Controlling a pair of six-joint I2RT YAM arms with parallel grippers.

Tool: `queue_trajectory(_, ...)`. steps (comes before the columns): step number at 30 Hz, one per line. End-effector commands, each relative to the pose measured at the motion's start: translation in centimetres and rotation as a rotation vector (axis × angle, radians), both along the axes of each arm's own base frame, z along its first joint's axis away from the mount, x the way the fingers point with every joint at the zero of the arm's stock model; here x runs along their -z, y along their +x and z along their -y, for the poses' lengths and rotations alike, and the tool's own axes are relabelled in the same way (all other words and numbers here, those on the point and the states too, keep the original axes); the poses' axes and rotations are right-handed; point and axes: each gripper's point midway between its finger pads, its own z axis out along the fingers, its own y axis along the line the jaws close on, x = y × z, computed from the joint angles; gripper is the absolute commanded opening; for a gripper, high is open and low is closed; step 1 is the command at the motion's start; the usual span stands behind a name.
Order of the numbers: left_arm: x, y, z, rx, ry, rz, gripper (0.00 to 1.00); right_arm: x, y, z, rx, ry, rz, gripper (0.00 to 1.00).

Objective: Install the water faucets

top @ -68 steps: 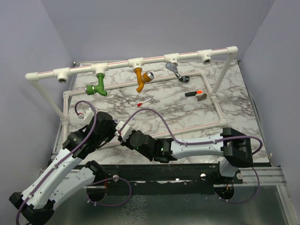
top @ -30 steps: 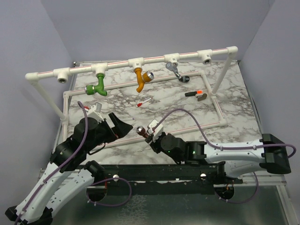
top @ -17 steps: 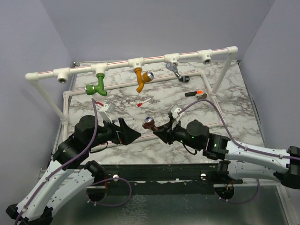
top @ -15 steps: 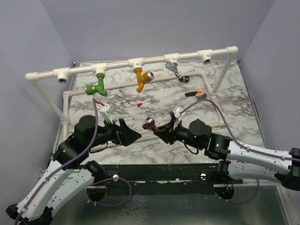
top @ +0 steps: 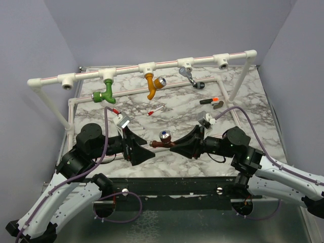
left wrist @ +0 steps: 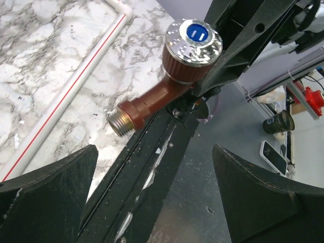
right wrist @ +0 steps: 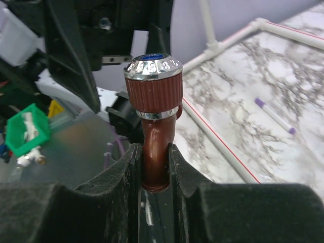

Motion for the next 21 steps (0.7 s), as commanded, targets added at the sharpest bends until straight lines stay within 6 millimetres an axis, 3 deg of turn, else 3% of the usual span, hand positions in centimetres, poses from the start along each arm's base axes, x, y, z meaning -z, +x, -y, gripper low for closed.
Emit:
queue_trajectory(1, -3.2, -1.7, 0.7, 0.117, -0.118, 0.099, 0.93, -3.4, -2.9, 0.0, -0.150, 0.151, 0.012, 0.01)
queue_trajectory(12, -6.0, -3.8, 1.3, 0.233, -0.302, 0.155, 0.84, -6.7, -4.2, -0.1, -0.231, 0.299, -0.006, 0.01)
queue_trajectory(21, -7.2, -3.9, 1.5, 0.253, -0.365, 0.174, 0.74, -7.2, -4.4, -0.5, -0.264, 0.321, -0.025, 0.01)
